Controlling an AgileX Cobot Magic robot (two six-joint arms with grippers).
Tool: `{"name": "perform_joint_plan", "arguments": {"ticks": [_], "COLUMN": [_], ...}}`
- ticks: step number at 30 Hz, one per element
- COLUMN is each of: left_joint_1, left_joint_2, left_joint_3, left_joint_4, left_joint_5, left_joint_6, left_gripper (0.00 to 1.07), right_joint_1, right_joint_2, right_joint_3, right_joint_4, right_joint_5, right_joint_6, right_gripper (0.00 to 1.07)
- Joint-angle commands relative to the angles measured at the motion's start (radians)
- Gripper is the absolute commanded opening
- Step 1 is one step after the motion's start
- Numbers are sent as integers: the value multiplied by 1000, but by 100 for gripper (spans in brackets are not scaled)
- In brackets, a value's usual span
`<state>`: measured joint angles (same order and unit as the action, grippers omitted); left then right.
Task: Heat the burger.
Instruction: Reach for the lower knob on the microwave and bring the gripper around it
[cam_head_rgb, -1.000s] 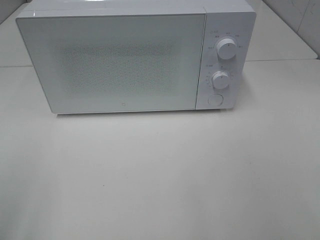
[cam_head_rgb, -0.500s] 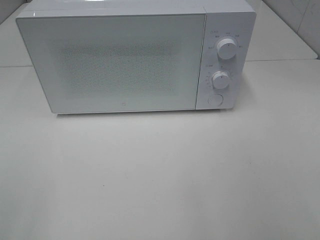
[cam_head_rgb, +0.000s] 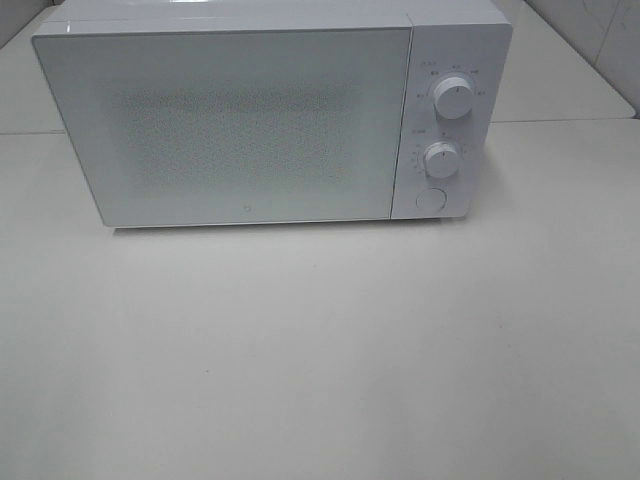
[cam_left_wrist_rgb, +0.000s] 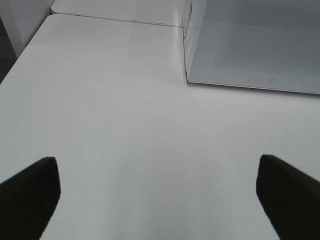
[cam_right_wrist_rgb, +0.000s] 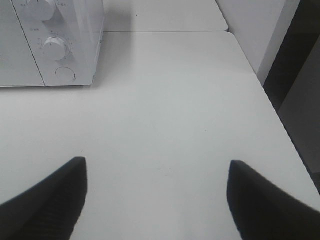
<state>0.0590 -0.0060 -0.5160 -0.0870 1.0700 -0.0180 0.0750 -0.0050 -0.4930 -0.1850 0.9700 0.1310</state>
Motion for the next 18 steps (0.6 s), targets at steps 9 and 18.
{"name": "perform_joint_plan", "arguments": {"ticks": [9,18], "left_joint_1": [6,6], "left_joint_2": [-19,-19], "left_joint_3": [2,2], "left_joint_4": [3,3], "left_joint_5": [-1,-1], "left_joint_6": [-6,-6], "left_gripper": [100,100], "right_joint_1": [-7,-7], "right_joint_2": [-28,-28], "right_joint_3": [2,2], "right_joint_4": [0,1], "right_joint_5": [-5,-5], "right_joint_6": [4,4], "right_gripper": [74,74]}}
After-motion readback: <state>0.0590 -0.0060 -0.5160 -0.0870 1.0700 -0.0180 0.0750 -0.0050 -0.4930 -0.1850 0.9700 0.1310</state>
